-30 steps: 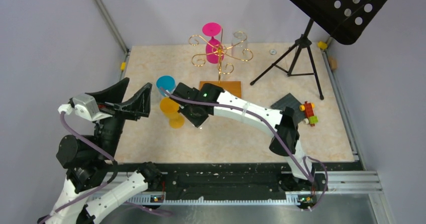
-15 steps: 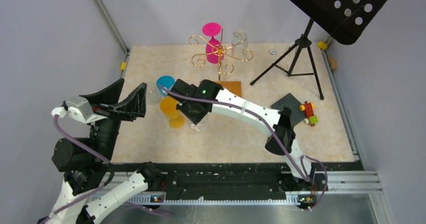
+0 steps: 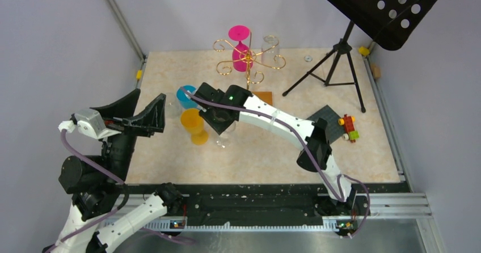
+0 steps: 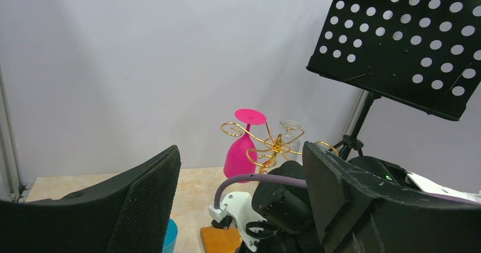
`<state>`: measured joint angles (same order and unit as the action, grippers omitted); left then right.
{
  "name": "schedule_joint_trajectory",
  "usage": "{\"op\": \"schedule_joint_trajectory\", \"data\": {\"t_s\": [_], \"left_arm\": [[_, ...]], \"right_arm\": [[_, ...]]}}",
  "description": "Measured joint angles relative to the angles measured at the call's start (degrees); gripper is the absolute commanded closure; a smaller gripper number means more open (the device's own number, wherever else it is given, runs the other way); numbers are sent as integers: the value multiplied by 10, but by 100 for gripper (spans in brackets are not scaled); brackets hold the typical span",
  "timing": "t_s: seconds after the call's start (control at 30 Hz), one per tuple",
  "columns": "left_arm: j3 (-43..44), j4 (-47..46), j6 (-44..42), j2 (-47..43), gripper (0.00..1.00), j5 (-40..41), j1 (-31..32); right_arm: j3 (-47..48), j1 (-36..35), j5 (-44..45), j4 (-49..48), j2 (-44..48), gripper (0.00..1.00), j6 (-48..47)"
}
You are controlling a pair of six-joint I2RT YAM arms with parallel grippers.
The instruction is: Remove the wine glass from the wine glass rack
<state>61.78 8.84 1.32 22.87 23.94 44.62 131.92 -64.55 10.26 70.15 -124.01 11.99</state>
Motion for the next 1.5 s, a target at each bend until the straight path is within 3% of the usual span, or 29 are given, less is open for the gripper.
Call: {"op": "schedule_joint_trajectory", "data": {"t_s": [0.9,1.2,1.5], "left_arm": [[9,14,0,1,16,6,0],[14,16,4,20,14,16,0],[33,20,58,121,14,29,0]], "right_arm": [[2,17,-12,-113,2,58,2],[-76,21,-10,-208,170,53,19],[-306,38,44,-378,422,53,60]]}}
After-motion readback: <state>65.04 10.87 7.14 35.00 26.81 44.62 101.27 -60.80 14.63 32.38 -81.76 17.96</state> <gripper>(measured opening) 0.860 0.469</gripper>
